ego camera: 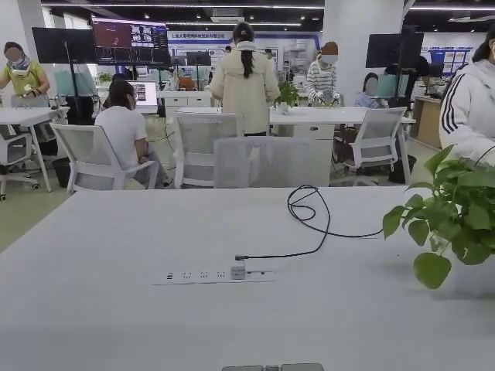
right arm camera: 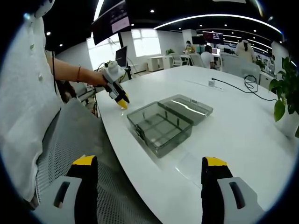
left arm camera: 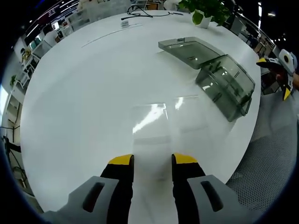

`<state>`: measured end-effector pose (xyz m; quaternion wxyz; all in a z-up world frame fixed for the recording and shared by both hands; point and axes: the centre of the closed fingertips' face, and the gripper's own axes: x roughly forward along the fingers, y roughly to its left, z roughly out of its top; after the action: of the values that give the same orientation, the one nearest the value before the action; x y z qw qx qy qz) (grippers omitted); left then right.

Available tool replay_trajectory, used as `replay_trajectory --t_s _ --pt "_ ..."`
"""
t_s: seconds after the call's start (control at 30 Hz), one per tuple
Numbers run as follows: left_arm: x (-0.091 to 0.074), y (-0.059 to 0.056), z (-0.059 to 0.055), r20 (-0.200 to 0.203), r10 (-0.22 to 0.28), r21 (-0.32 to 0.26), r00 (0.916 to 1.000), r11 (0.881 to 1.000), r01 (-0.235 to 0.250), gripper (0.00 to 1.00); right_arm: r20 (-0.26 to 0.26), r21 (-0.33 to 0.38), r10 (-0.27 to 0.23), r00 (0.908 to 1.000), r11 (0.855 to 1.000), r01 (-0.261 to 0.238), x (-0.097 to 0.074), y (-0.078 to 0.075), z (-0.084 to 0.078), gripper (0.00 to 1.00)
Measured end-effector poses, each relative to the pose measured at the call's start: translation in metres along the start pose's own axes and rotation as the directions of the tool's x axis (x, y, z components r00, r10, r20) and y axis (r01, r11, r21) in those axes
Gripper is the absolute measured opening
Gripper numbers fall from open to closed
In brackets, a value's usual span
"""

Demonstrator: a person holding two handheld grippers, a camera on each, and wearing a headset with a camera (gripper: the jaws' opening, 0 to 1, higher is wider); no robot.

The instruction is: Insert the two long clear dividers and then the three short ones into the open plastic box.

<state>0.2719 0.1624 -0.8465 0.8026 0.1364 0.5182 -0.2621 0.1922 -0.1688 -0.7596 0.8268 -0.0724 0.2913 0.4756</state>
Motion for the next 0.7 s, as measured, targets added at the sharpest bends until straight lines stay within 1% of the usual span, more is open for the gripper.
replay_trajectory --t_s 0.1,0.17,0.3,0.33,0.4,0.43,0.5,0.57,0.6,0.67,0.7 --pt "-0.001 0.000 0.000 0.011 -0.005 -0.023 0.9999 1.000 0.006 0.30 -0.001 0.000 0.000 1.0000 1.000 0.000 0.000 0.001 0.000 0.92" --pt "-0.001 0.001 -0.001 0.013 -0.005 -0.027 0.9999 1.000 0.005 0.30 -0.007 -0.003 0.002 1.0000 1.000 -0.002 0.000 0.001 0.000 0.92" --pt "-0.006 -0.001 0.002 0.053 -0.014 -0.075 0.9985 0.997 0.018 0.30 -0.010 0.003 0.006 0.9999 1.000 -0.006 0.001 0.003 0.002 0.90" --pt "-0.009 -0.002 0.004 0.070 -0.016 -0.086 0.9974 0.996 0.022 0.30 -0.010 0.008 0.006 0.9999 1.000 -0.006 0.002 0.003 0.003 0.89" --pt "-0.013 -0.003 0.007 0.087 -0.020 -0.098 0.9960 0.995 0.028 0.30 -0.004 0.015 0.010 0.9999 1.000 -0.010 0.002 0.004 0.006 0.88" --pt "-0.016 -0.005 0.011 0.113 -0.023 -0.115 0.9934 0.993 0.036 0.30 -0.003 0.018 0.011 0.9999 1.000 -0.011 0.003 0.005 0.009 0.87" --pt "-0.022 -0.008 0.015 0.145 -0.027 -0.134 0.9891 0.990 0.046 0.30 0.002 0.015 0.013 0.9999 1.000 -0.013 0.004 0.007 0.016 0.86" --pt "-0.028 -0.012 0.022 0.184 -0.036 -0.161 0.9822 0.985 0.066 0.30 0.010 0.018 0.016 0.9998 1.000 -0.016 0.004 0.007 0.021 0.84" --pt "-0.030 -0.013 0.024 0.198 -0.040 -0.165 0.9794 0.984 0.073 0.30 0.019 0.043 0.023 0.9995 0.999 -0.024 0.005 0.009 0.025 0.82" --pt "-0.035 -0.020 0.030 0.232 -0.052 -0.182 0.9713 0.979 0.096 0.30 0.039 0.046 0.022 0.9990 0.999 -0.023 0.007 0.008 0.035 0.79" --pt "-0.039 -0.024 0.034 0.254 -0.061 -0.190 0.9653 0.975 0.111 0.30 0.043 0.048 0.020 0.9988 0.999 -0.022 0.008 0.009 0.041 0.77"
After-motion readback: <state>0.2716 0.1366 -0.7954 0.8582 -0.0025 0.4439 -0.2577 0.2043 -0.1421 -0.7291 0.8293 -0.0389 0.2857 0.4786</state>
